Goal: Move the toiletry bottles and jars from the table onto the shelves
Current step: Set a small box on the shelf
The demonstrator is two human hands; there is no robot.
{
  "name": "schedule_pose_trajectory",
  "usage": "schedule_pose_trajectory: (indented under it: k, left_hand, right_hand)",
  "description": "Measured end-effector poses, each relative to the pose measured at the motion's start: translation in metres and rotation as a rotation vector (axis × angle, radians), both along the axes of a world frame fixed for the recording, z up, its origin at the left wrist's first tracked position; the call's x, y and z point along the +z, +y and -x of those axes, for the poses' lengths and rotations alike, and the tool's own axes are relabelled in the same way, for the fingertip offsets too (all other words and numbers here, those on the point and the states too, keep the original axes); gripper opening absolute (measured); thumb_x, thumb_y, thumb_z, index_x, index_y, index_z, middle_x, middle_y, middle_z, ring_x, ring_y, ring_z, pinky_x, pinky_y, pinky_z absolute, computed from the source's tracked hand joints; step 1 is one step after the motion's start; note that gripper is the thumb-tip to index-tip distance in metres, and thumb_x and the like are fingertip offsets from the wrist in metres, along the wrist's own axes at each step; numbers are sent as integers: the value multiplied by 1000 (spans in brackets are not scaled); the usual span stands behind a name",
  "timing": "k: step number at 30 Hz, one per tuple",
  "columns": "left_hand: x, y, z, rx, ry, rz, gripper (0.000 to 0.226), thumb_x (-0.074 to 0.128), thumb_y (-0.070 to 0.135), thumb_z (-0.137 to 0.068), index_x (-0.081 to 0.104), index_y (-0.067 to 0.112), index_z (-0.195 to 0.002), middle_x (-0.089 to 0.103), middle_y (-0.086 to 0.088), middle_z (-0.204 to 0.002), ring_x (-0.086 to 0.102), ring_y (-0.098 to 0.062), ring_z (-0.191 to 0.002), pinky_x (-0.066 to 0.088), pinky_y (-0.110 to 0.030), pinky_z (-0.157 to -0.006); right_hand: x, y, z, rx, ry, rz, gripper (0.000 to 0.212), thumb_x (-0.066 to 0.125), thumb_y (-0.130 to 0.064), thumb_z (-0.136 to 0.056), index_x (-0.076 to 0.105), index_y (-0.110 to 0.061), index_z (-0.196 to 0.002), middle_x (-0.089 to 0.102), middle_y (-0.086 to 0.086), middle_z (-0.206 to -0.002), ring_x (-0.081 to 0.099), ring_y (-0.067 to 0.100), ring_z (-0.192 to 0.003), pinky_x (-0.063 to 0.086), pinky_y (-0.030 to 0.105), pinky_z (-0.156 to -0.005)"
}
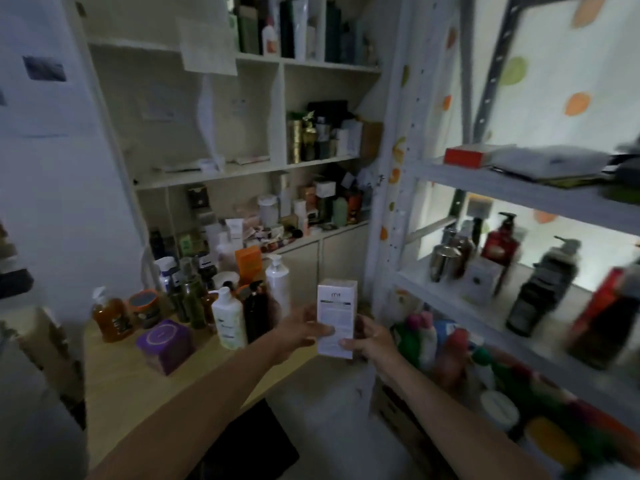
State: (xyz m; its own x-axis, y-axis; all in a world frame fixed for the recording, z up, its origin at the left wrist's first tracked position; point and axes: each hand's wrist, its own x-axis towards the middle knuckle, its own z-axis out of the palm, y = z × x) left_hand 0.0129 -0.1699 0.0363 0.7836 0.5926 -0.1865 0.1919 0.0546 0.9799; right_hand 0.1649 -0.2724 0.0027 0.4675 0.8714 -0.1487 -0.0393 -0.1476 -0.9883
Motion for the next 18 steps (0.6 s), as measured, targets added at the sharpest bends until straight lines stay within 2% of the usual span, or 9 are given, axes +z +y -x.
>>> schedule_pose_trajectory:
  k: [3,5,7,10,12,14,16,17,18]
  left_hand:
    - [0,-46,-41,-163,2,-18,58,69,-3,-79,50,17,-130,64,-1,-118,62,-18,-109,55,-29,-84]
    - [-2,-81,-72,-214,16,-81,67,76,-1,-72,50,13,-132,62,-6,-123,59,-24,-114,53,-38,-92]
    - [-5,-123,-104,-244,30,-98,68,81,3,-66,55,12,-128,64,-10,-122,61,-26,-111,53,-43,-92]
    - [-6,-195,-149,-290,41,-137,55,79,-6,-67,61,7,-118,66,-13,-113,66,-23,-99,56,-40,-85]
    - [-11,-244,-179,-323,14,-181,40,79,-9,-67,63,5,-102,67,-11,-103,66,-13,-85,55,-40,-85]
    - [-15,-298,-205,-319,-8,-192,31,81,-6,-65,66,11,-86,69,-4,-91,66,-11,-79,56,-36,-79]
    - [-16,-352,-229,-365,-40,-241,32,80,-4,-69,66,23,-60,65,8,-62,63,-4,-64,56,-25,-68]
    - [-18,-377,-242,-405,-53,-281,34,76,-4,-74,60,22,-58,58,11,-58,58,-4,-60,54,-19,-67]
    - [-18,-401,-252,-421,-60,-314,29,73,-3,-77,54,16,-67,53,10,-65,54,-5,-63,52,-15,-69]
  right_hand:
    - [8,-60,-33,-52,-8,10,51,76,2,-69,61,-16,-114,68,4,-112,65,18,-98,54,30,-84]
    - [5,-108,-57,-108,-25,18,60,84,-14,-64,59,-23,-118,65,-1,-118,61,17,-107,49,38,-97]
    - [-10,-160,-89,-165,-28,16,78,90,-30,-51,59,-28,-122,63,1,-124,61,22,-112,47,47,-99]
    - [2,-252,-103,-296,3,-15,58,82,-8,-66,62,-19,-119,67,5,-117,64,27,-106,51,49,-91]
    - [7,-308,-111,-402,-30,-28,49,71,4,-76,59,-14,-120,70,1,-109,67,20,-100,56,35,-82]
    - [7,-359,-118,-546,-143,-31,42,68,5,-80,58,-11,-117,67,4,-108,65,23,-103,54,27,-79]
    - [4,-396,-125,-717,-217,6,47,71,2,-78,55,-6,-121,61,9,-117,59,24,-108,49,32,-86]
    - [4,-410,-128,-794,-211,-2,51,74,-2,-76,54,-5,-122,60,11,-122,59,24,-108,50,36,-88]
    - [5,-423,-131,-848,-192,-11,56,78,-7,-74,52,-6,-123,59,13,-125,59,25,-108,51,40,-88]
